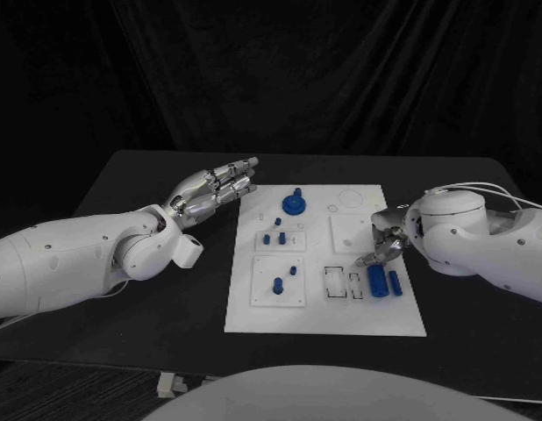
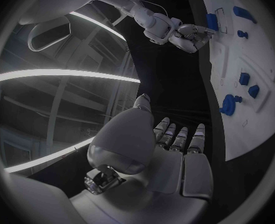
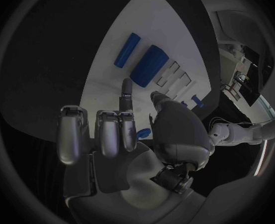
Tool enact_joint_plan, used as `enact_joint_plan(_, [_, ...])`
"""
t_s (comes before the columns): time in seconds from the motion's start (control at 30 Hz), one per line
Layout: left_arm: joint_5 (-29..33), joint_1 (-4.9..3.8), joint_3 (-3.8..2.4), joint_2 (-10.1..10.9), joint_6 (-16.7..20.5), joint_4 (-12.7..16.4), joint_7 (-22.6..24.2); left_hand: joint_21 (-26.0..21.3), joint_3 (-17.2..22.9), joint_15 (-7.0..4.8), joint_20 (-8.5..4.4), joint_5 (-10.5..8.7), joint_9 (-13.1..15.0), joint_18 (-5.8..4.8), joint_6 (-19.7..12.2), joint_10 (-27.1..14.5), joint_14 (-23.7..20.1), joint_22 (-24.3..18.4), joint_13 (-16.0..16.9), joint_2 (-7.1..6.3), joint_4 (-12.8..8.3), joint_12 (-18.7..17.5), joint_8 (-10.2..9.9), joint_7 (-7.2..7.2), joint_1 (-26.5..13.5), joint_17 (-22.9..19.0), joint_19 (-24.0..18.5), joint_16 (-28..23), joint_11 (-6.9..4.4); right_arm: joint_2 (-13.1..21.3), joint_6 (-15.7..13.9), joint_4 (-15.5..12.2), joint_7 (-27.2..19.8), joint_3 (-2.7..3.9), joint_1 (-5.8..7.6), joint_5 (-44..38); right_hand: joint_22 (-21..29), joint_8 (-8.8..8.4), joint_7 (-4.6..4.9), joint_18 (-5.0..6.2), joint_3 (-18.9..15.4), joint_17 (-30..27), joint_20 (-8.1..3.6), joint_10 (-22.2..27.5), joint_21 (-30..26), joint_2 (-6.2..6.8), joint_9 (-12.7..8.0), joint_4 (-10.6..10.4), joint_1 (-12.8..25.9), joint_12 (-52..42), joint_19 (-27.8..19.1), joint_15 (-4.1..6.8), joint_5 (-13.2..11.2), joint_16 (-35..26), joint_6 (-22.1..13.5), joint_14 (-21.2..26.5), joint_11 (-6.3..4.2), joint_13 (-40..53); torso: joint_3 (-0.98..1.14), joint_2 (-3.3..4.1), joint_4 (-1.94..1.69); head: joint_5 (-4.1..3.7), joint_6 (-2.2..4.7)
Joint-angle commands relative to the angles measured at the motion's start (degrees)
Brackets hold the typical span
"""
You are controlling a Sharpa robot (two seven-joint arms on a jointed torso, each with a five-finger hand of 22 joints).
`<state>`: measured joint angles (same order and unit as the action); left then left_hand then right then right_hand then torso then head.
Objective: Assemble the parts on the task board
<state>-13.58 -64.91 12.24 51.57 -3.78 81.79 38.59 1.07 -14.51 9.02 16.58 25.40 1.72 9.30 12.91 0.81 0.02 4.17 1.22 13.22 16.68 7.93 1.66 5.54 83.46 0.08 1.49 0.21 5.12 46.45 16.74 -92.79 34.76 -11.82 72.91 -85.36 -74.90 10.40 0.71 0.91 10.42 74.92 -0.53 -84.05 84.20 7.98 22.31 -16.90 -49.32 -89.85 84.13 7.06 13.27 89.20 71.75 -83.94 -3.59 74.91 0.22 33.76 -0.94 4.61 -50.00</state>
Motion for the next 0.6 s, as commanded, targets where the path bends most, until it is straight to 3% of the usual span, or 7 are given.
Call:
enact_joint_plan(0.03, [0.43,0.06,-0.05,-0.22,-0.76,0.04,0.47,0.18,0.36,0.12,0.33,0.20,0.05,0.20,0.06,0.02,-0.02,0.07,0.07,-0.07,-0.13,0.33,0.34,0.42,0.51,-0.08,0.02,-0.21,0.29,-0.09,1.36,0.07,1.12,0.01,-0.27,0.14,-12.87,0.31,-0.08,0.75,-0.41,12.21,0.44,-5.95,-0.20,0.50,0.25,-0.02,-0.19,-0.15,2.90,-0.47,-0.19,-0.39,-0.23,-5.40,0.11,15.09,0.00,0.01,-0.02,-0.13,0.00])
enact_joint_plan(0.6, [0.43,0.08,-0.05,-0.31,-0.95,-0.23,0.36,0.21,0.43,0.14,0.33,0.22,0.05,0.16,0.11,0.03,-0.02,0.11,0.07,-0.01,-0.16,0.39,0.34,0.60,0.61,-0.08,0.04,-0.21,0.65,-0.12,1.68,-0.01,1.16,0.01,-0.42,-0.29,-12.74,0.73,-0.11,0.85,-0.58,11.94,0.38,-5.95,-0.62,0.18,1.90,-0.06,0.58,-0.15,2.75,-0.40,-1.47,-0.52,-0.75,-5.34,0.05,15.09,0.00,0.02,0.01,-0.12,0.00])
